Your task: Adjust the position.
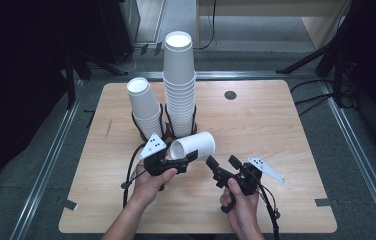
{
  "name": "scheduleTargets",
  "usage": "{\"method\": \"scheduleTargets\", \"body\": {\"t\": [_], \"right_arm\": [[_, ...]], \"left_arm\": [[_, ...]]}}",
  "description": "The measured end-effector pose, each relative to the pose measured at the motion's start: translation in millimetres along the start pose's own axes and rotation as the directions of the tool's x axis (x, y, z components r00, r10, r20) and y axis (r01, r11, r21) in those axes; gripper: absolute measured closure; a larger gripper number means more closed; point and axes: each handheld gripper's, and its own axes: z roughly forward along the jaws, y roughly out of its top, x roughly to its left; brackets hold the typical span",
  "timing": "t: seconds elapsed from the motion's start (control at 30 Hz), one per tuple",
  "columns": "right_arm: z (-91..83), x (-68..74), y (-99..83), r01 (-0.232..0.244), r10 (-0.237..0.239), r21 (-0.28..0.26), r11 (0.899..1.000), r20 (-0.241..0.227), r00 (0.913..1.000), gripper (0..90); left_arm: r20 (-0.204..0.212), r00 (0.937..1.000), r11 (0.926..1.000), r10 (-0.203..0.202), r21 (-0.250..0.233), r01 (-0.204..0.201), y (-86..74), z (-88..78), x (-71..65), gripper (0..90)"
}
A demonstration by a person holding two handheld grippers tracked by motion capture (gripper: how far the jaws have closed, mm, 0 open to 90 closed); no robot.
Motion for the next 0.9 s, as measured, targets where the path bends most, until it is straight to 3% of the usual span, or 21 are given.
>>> {"method": "scheduleTargets", "body": {"t": [0.23,0.4,0.53,0.6,0.67,0.73,0.77,0.87,0.9], "right_arm": [[6.0,0.2,-0.9,-0.148,0.148,0.016,0.989,0.001,0.989,0.0],[8.3,2.0,-0.2,-0.239,0.239,0.019,0.971,0.006,0.9711,0.0],[10.4,2.5,0.2,-0.327,0.327,0.021,0.945,0.012,0.945,0.0],[11.1,2.7,1.0,-0.375,0.375,0.021,0.927,0.015,0.927,0.0],[11.8,3.4,2.0,-0.429,0.429,0.024,0.903,0.006,0.9034,0.0],[13.2,4.6,2.5,-0.485,0.486,0.034,0.874,-0.004,0.8742,0.0],[14.0,5.2,2.6,-0.52,0.52,0.04,0.853,-0.005,0.854,0.0],[15.9,6.3,2.3,-0.572,0.573,0.048,0.819,-0.006,0.8195,0.0],[16.7,6.5,2.2,-0.595,0.596,0.047,0.802,-0.006,0.8029,0.0]], "left_arm": [[-0.003,1.0,1.0,0.005,-0.005,-0.005,-0.7,0.2,-1.0,24.1],[-0.004,1.0,0.9999,0.007,-0.015,-0.007,-1.0,-0.3,-1.3,24.1],[-0.008,0.9999,0.9997,0.008,-0.025,-0.008,-1.1,-0.8,-1.6,24.1],[-0.011,0.9999,0.9996,0.007,-0.027,-0.007,-1.2,-0.9,-1.7,24.1],[-0.013,0.9999,0.9995,0.008,-0.03,-0.008,-1.3,-0.9,-1.7,24.1],[-0.014,0.9999,0.9994,0.009,-0.033,-0.01,-1.4,-0.8,-2.0,24.1],[-0.016,0.9998,0.9994,0.009,-0.035,-0.009,-1.5,-0.7,-2.3,24.1],[-0.015,0.9998,0.9992,0.014,-0.038,-0.015,-1.6,-0.9,-3.1,24.1],[-0.017,0.9997,0.9991,0.016,-0.04,-0.017,-1.7,-1.0,-3.5,24.1]]}}
